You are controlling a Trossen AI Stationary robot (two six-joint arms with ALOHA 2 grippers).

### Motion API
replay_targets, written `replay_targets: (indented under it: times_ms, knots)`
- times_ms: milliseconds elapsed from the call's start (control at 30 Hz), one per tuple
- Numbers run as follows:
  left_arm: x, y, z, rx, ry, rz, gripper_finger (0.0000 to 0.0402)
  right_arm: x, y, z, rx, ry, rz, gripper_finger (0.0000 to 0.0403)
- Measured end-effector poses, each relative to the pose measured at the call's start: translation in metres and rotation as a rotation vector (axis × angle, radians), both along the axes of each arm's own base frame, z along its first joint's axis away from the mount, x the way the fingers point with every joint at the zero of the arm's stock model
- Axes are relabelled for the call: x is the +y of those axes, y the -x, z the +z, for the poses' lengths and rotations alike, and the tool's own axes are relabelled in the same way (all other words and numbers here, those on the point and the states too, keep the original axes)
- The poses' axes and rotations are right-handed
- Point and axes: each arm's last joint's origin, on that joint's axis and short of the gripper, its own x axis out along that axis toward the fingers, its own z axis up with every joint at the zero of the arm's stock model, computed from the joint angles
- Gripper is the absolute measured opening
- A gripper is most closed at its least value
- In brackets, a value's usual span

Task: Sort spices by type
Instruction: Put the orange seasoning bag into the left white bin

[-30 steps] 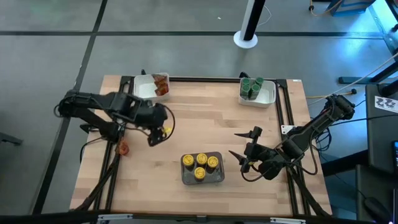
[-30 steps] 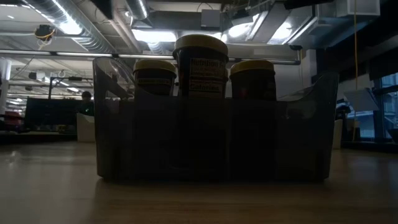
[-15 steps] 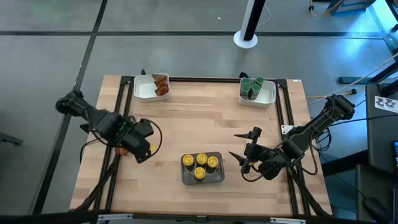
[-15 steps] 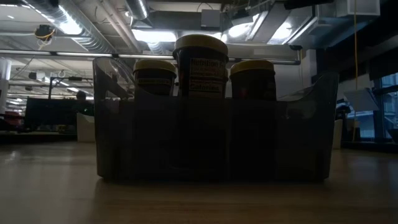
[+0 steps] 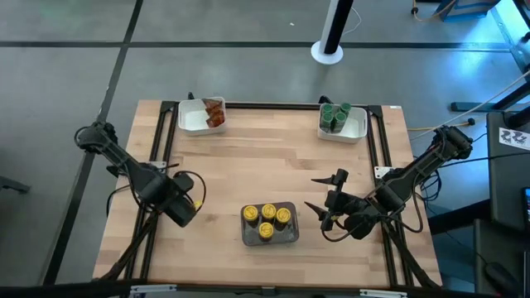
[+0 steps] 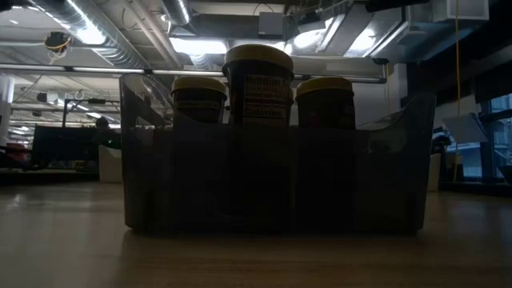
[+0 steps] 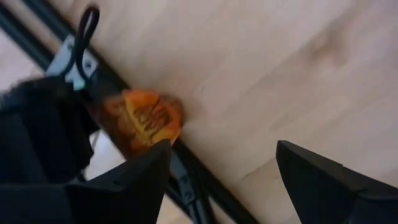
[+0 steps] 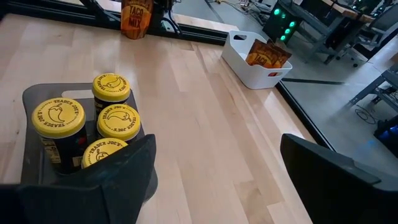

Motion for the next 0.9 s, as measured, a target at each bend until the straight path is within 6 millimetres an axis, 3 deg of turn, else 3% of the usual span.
replay_targets:
  times_ms: [167, 500, 900]
  knots:
    - [0.004, 0.013, -0.016, 0.081, 0.01, 0.049, 0.0274, 0.0, 0.0, 0.0, 0.0, 0.0, 0.0, 0.0344]
    - [0.016, 0.044, -0.028, 0.075, -0.005, 0.176, 0.0274, 0.0, 0.0, 0.0, -0.001, -0.001, 0.0, 0.0344]
    - [0.022, 0.051, -0.069, 0.096, -0.026, 0.227, 0.0274, 0.0, 0.0, 0.0, -0.003, -0.002, 0.0, 0.0344]
